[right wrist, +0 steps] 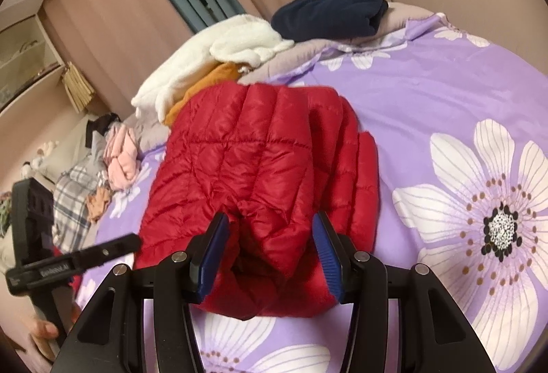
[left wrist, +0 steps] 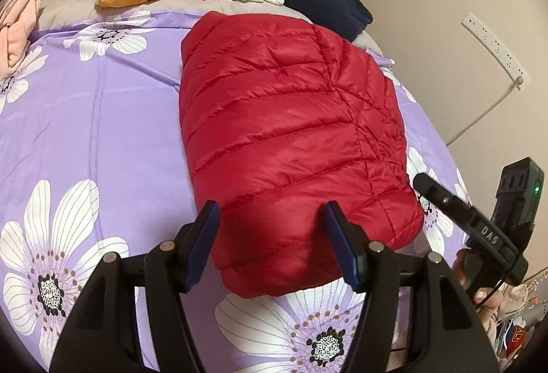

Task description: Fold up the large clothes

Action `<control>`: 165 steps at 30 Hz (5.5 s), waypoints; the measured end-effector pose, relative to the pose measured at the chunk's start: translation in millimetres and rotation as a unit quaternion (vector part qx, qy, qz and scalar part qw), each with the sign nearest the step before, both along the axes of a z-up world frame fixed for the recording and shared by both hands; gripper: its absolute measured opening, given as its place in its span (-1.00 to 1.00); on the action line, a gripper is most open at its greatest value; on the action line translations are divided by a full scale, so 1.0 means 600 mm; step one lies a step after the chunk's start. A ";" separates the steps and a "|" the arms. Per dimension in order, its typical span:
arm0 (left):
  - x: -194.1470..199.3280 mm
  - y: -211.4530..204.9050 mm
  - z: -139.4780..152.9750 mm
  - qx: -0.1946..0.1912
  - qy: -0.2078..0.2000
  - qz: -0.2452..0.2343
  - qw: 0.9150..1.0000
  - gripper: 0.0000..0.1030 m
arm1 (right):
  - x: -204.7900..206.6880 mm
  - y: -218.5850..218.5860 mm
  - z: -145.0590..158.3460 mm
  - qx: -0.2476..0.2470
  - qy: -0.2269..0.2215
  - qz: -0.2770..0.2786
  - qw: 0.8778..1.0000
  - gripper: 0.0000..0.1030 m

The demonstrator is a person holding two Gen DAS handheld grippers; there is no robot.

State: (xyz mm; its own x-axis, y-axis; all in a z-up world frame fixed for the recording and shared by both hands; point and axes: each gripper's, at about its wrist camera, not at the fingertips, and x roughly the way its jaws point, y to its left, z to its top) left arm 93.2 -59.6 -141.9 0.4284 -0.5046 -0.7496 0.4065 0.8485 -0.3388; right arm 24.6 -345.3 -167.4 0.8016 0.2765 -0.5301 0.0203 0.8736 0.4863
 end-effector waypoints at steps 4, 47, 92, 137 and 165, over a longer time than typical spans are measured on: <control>0.006 -0.004 -0.008 0.002 0.006 -0.002 1.000 0.27 | 0.009 -0.009 0.000 0.006 0.006 -0.011 1.000 0.10; 0.009 -0.060 0.044 0.032 -0.063 -0.020 0.997 0.52 | 0.069 -0.085 -0.067 0.147 0.042 -0.051 0.987 -0.78; -0.007 -0.098 0.037 0.064 -0.078 -0.083 0.991 -0.07 | 0.049 0.041 0.057 -0.050 -0.017 0.062 0.997 -0.44; -0.015 0.015 0.053 0.015 -0.033 0.021 0.999 0.63 | 0.006 0.064 0.071 -0.086 -0.009 0.018 0.996 0.13; -0.077 0.016 0.079 0.028 -0.046 0.001 0.999 1.00 | -0.054 0.094 0.103 -0.125 0.010 -0.018 0.992 0.17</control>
State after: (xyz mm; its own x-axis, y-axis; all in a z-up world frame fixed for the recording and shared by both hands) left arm 47.2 -50.0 -94.3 0.4971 -0.4624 -0.7342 0.4320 0.8657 -0.2528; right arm -7.6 -288.6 -105.7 0.7971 0.1054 -0.5946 0.0617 0.9653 0.2537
